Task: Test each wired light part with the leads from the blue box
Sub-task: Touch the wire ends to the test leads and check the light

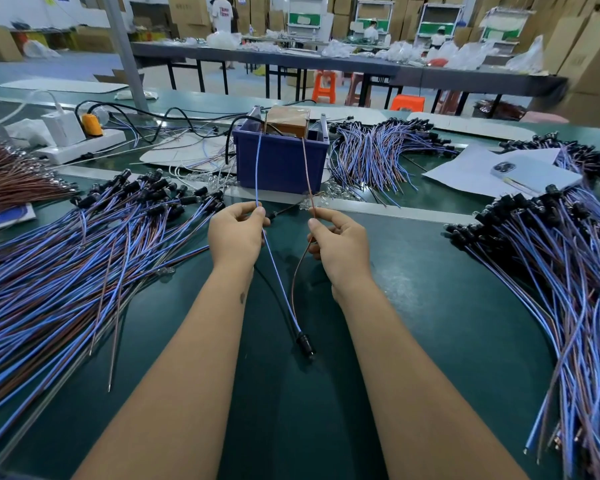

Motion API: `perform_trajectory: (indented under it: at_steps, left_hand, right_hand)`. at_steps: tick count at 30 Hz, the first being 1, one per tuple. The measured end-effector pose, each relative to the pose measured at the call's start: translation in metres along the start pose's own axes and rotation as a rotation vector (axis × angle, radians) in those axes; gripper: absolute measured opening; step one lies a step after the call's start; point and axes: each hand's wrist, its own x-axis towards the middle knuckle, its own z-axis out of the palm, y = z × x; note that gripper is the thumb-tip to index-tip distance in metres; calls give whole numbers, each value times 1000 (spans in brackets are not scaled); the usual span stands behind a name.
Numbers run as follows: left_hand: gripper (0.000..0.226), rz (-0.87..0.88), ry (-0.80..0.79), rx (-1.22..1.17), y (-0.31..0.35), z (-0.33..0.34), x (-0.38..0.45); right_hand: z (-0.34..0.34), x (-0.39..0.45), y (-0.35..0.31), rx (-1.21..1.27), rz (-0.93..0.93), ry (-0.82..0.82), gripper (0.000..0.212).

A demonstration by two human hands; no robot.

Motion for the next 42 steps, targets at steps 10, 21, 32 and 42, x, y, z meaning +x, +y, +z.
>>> perform_trajectory:
  at_steps: [10, 21, 32, 42]
  left_hand:
    - [12, 66, -4, 49, -1, -6, 6]
    - [9, 53, -13, 15, -2, -4, 8]
    - [9, 65, -6, 3, -1, -3, 11]
    - [11, 70, -12, 12, 0, -3, 11]
  right_hand:
    - [0, 1, 0, 15, 11, -4, 19]
    - [-1, 0, -1, 3, 6, -4, 19]
    - [-1, 0, -2, 25, 24, 7, 19]
    - [-1, -1, -3, 29, 34, 25, 20]
